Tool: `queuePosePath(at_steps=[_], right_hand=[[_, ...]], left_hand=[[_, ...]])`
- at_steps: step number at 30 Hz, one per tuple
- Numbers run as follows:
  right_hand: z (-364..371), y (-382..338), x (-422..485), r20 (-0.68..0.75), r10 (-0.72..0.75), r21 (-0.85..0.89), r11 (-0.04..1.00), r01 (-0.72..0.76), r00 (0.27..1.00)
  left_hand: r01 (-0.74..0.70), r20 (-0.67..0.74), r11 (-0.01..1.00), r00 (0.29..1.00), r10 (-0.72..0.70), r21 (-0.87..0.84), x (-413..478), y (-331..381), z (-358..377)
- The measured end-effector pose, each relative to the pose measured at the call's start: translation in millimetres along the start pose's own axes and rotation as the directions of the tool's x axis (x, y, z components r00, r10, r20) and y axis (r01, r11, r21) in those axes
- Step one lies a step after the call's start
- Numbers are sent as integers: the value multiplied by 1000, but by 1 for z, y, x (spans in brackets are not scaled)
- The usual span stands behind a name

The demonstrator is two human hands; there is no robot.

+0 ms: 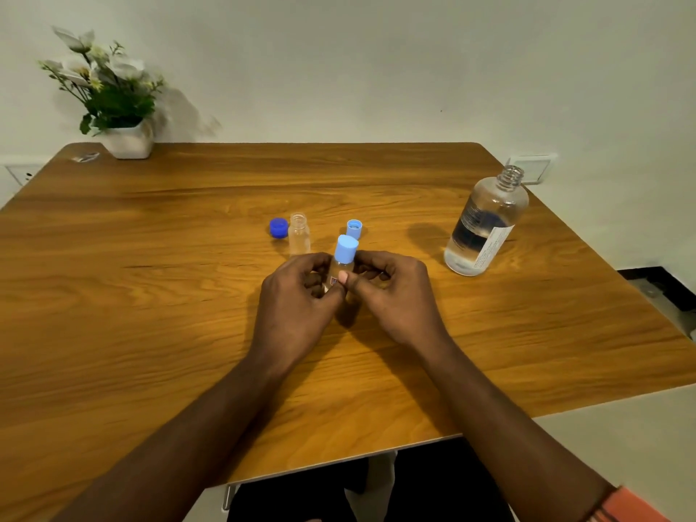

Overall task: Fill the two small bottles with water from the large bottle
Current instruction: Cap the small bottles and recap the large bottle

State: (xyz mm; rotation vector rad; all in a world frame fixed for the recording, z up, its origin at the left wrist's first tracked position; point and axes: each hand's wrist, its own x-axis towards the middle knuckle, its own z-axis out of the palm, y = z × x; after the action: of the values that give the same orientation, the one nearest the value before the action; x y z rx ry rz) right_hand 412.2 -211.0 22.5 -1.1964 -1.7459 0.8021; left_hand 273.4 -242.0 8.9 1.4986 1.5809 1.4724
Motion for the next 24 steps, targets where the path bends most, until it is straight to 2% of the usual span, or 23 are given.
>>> queuePosePath(at_steps=[4, 13, 24], right_hand=[[18, -9, 4, 1, -37, 1, 999, 37, 999], [73, -35, 16, 38, -108, -23, 994, 109, 993], [86, -35, 20, 80, -57, -38, 997, 60, 995]], left_hand=[[5, -81, 995, 997, 3, 104, -3, -2, -17], [49, -226, 983, 974, -8, 176, 1, -14, -59], [92, -239, 984, 970, -54, 152, 4, -24, -65]])
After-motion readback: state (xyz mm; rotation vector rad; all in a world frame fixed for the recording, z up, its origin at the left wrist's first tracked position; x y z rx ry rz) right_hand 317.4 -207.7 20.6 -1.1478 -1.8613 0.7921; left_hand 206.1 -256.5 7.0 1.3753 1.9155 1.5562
